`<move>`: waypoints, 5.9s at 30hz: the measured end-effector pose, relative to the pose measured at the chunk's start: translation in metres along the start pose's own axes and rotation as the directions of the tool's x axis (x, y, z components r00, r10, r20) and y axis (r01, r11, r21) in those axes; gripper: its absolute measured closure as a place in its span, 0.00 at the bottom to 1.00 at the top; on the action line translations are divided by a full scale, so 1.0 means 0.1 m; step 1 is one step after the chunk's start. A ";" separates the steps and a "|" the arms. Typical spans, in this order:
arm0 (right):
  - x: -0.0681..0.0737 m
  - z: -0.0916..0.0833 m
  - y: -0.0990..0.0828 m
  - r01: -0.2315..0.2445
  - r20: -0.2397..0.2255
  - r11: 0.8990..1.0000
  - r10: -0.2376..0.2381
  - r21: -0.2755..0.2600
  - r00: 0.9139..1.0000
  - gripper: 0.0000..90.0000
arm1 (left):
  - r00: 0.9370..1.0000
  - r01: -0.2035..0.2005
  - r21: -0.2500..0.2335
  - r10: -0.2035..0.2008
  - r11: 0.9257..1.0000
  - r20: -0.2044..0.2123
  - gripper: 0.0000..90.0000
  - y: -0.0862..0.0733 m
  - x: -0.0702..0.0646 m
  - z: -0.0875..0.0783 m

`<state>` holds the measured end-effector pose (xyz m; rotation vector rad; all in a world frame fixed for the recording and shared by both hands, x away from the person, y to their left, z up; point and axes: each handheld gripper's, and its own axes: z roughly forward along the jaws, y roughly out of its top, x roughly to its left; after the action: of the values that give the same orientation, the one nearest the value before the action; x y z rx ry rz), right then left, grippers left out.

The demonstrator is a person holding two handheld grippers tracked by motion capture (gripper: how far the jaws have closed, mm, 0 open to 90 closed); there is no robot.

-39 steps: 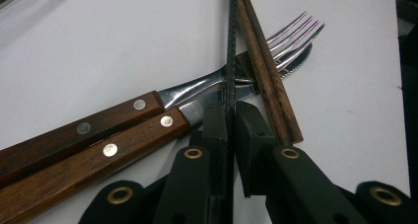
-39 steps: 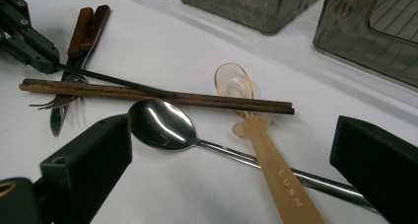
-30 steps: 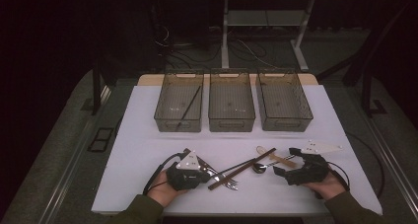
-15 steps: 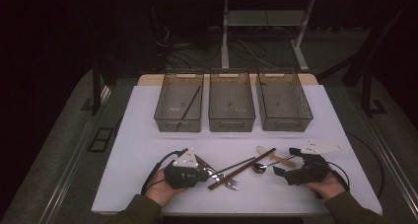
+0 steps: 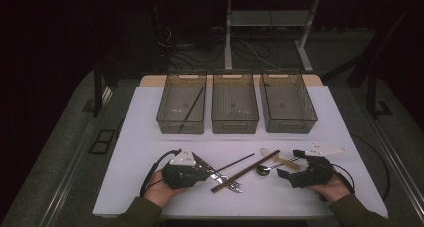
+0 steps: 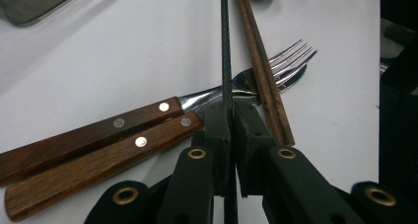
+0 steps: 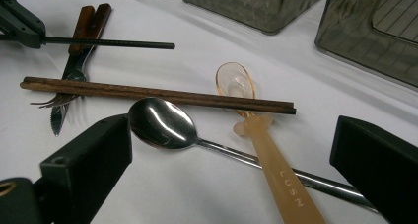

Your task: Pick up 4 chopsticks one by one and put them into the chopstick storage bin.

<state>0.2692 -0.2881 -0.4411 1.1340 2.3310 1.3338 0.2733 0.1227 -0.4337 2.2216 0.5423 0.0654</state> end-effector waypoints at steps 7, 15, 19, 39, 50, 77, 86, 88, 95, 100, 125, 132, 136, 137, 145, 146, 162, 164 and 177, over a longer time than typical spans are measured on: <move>0.00 0.00 0.00 0.000 -0.001 1.000 0.000 -0.001 1.000 0.03 | 1.000 0.020 -0.017 -0.020 1.000 -0.015 0.94 -0.01 0.03 -0.07; 0.00 0.00 0.01 -0.004 -0.004 1.000 0.004 -0.001 1.000 0.03 | 0.998 0.042 -0.041 -0.044 0.998 -0.035 0.94 -0.02 0.07 -0.15; 0.00 0.00 0.01 -0.002 -0.006 1.000 0.002 -0.002 1.000 0.03 | 0.998 0.049 -0.051 -0.051 0.998 -0.047 0.94 -0.03 0.09 -0.20; 0.00 0.01 0.01 -0.001 -0.008 1.000 0.001 -0.001 1.000 0.03 | 0.986 0.097 -0.095 -0.109 0.991 -0.127 0.94 -0.10 0.24 -0.38; 0.00 0.00 0.01 -0.002 -0.009 1.000 0.002 -0.001 1.000 0.03 | 0.977 0.119 -0.118 -0.138 0.986 -0.163 0.94 -0.13 0.31 -0.47; 0.00 0.01 0.00 0.004 -0.011 1.000 -0.004 -0.001 1.000 0.03 | 0.943 0.173 -0.187 -0.217 0.967 -0.252 0.94 -0.27 0.55 -0.74; 0.00 0.02 0.01 0.008 -0.010 1.000 -0.008 -0.001 1.000 0.03 | 0.932 0.186 -0.207 -0.239 0.960 -0.272 0.94 -0.27 0.64 -0.79; 0.00 0.02 0.01 0.007 -0.010 1.000 -0.007 -0.001 1.000 0.03 | 0.931 0.188 -0.208 -0.241 0.960 -0.275 0.94 -0.27 0.66 -0.80; 0.00 0.02 0.00 0.009 -0.010 1.000 -0.009 0.001 1.000 0.03 | 0.919 0.193 -0.217 -0.254 0.957 -0.302 0.94 -0.22 0.75 -0.81; -0.01 0.03 0.00 0.009 -0.010 1.000 -0.009 0.003 1.000 0.03 | 0.919 0.190 -0.238 -0.258 0.952 -0.299 0.94 -0.15 0.79 -0.80; -0.01 0.03 0.00 -0.002 -0.009 1.000 0.002 0.009 1.000 0.03 | 0.906 0.190 -0.304 -0.286 0.933 -0.313 0.94 0.16 1.13 -0.81; -0.02 0.03 0.00 -0.005 -0.010 1.000 0.005 0.008 1.000 0.03 | 0.906 0.204 -0.309 -0.299 0.929 -0.301 0.94 0.27 1.28 -0.79; -0.02 0.03 0.00 -0.004 -0.010 1.000 0.004 0.010 1.000 0.03 | 0.899 0.220 -0.305 -0.314 0.927 -0.305 0.94 0.32 1.40 -0.75; -0.02 0.03 0.00 -0.003 -0.011 1.000 0.003 0.009 1.000 0.03 | 0.898 0.221 -0.305 -0.315 0.927 -0.307 0.94 0.33 1.42 -0.74; -0.02 0.02 0.00 -0.005 -0.010 1.000 0.005 0.010 1.000 0.03 | 0.886 0.251 -0.301 -0.343 0.920 -0.312 0.94 0.45 1.60 -0.67; -0.03 0.03 0.00 -0.001 -0.010 1.000 0.001 0.008 1.000 0.03 | 0.885 0.253 -0.299 -0.345 0.920 -0.313 0.94 0.46 1.62 -0.65; -0.02 0.01 0.00 0.001 -0.014 1.000 -0.001 -0.003 1.000 0.03 | 0.852 0.291 -0.247 -0.368 0.924 -0.372 0.94 0.63 1.89 -0.44; -0.02 0.01 0.00 0.000 -0.016 1.000 0.000 -0.003 1.000 0.03 | 0.845 0.302 -0.242 -0.377 0.922 -0.379 0.94 0.62 1.92 -0.41; -0.01 0.01 0.00 0.001 -0.017 1.000 -0.001 -0.003 1.000 0.03 | 0.830 0.319 -0.210 -0.380 0.924 -0.408 0.74 0.61 1.93 -0.32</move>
<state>0.2708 -0.2882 -0.4415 1.1247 2.3402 1.3511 0.4625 0.1892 -0.3933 1.9404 1.1579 0.4123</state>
